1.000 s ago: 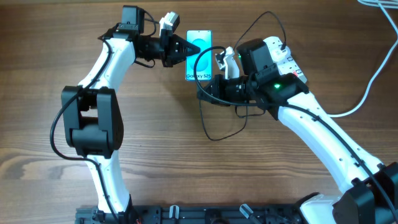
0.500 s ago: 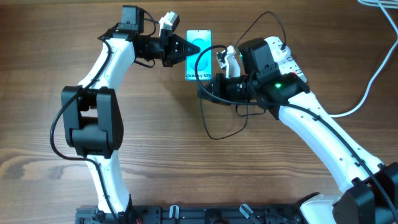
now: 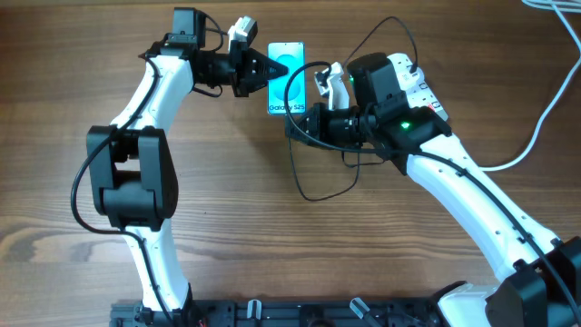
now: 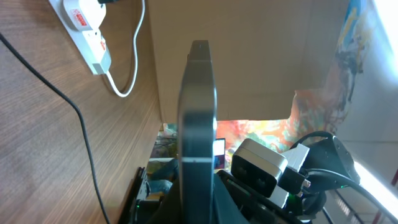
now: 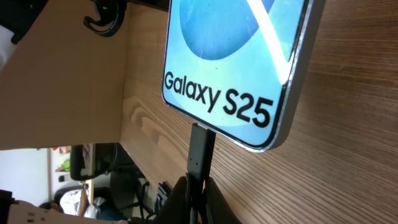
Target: Plug charger to phone and switch on socket
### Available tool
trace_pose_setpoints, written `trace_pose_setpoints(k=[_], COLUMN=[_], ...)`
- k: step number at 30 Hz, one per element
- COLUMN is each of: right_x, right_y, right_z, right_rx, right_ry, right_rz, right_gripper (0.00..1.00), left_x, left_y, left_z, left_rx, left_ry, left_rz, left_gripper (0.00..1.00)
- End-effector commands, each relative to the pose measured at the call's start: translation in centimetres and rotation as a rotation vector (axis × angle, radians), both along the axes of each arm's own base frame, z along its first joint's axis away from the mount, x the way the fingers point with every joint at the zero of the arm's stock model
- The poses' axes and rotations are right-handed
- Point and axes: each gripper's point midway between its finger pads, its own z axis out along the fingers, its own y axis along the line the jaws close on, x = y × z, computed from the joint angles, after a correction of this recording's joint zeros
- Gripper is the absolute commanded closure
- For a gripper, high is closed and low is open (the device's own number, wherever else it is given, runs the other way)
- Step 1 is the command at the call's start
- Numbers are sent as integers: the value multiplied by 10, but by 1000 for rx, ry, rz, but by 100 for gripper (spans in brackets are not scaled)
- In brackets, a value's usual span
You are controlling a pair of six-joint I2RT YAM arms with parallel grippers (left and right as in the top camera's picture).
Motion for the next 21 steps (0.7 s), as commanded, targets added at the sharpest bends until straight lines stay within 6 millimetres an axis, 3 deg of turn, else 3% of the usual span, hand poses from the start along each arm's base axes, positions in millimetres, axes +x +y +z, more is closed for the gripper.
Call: trace_pose_setpoints(k=[1,21], right_x=[24,39], right_y=[-8,-7], right_z=[2,13], right_rx=[-36,-10], right_ry=[-74,-132], right_rz=[-75,-120], right_gripper=[92,90], left_x=[-10,-11], left_y=[-6,-7], left_z=[22,22], left_rx=[-34,-35], left_ry=[17,9], left_rz=[-31,-35], left_gripper=[96,96])
